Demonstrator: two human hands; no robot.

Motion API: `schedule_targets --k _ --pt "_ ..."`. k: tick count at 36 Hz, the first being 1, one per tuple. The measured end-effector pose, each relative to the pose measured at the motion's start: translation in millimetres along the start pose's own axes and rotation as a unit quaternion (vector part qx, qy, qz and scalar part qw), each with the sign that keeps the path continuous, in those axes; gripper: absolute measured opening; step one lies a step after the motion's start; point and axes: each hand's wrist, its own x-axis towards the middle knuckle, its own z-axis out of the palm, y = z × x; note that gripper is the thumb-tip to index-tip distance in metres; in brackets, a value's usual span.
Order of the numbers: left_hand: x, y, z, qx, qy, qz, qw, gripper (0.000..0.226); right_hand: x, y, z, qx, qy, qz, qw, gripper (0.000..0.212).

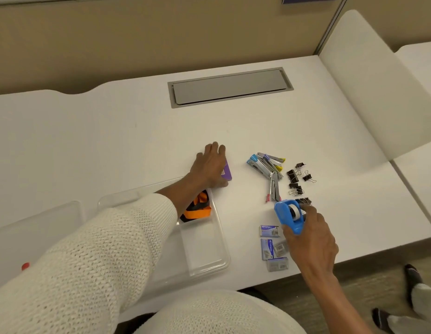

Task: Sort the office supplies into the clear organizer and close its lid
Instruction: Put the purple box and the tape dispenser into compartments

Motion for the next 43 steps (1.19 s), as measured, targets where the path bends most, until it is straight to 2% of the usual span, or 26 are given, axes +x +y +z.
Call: schedule_targets --k 2,5,20,25,28,31,36,43 --pt "-1 -2 -1 0.009 -0.002 -0.034 0.999 0.116 1 -1 1 -0.003 -0.004 0.002 1.000 0.063" --pt "-1 -5 -2 0.005 -0.008 -0.055 0.998 0.111 4 -3 2 -0.005 -0.009 0.003 1.000 0.064" --pt "12 1 -9 0.072 -0.039 0.068 0.994 0.092 19 -16 6 0.011 -0.016 -0.020 1.000 0.068" --pt "13 0 -11 0.052 -0.045 0.083 0.994 0.083 19 -18 8 0.014 -0.027 -0.030 0.999 0.066" --pt "14 0 -12 0.034 -0.037 0.086 0.995 0.080 21 -22 7 0.016 -0.024 -0.038 0.999 0.065" --pt "13 1 -17 0.007 -0.022 0.082 0.996 0.088 22 -28 3 0.019 -0.025 -0.043 0.999 0.065" --pt "2 6 -42 -0.052 0.039 0.078 0.995 0.093 18 -42 -5 0.044 -0.029 -0.065 0.997 0.065" --pt "-61 -4 -85 -0.099 0.107 0.029 0.989 0.094 -1 -79 -8 0.069 -0.052 -0.101 0.991 0.066"
